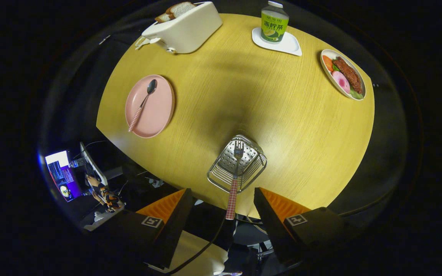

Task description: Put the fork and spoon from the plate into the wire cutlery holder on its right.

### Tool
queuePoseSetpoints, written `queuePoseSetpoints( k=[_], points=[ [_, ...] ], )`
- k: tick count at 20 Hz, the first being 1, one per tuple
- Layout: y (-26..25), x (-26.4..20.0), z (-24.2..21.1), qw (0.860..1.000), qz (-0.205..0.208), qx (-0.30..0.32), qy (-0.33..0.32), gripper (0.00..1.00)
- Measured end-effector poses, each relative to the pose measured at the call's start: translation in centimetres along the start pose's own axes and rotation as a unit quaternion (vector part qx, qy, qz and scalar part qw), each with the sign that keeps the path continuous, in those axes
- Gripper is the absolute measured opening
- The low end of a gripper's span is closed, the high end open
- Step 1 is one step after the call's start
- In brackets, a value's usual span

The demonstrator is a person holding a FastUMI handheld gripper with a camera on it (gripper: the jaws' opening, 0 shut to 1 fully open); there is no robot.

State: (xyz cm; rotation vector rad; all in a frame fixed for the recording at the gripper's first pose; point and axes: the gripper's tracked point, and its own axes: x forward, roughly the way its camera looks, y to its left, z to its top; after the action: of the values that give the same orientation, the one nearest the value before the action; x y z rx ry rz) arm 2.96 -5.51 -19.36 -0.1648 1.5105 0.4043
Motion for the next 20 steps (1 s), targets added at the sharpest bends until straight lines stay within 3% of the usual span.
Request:
queuePoseSetpoints(
  k=[6, 12, 20],
  points=[
    [2.8, -2.8, 0.4, 0.991, 0.002, 0.007, -0.135, 0.99],
    [4.7, -3.2, 1.0, 0.976, -0.015, 0.028, -0.214, 1.00],
    [13.4, 0.1, 3.9, 0.958, 0.010, 0.022, -0.284, 0.99]
  ],
)
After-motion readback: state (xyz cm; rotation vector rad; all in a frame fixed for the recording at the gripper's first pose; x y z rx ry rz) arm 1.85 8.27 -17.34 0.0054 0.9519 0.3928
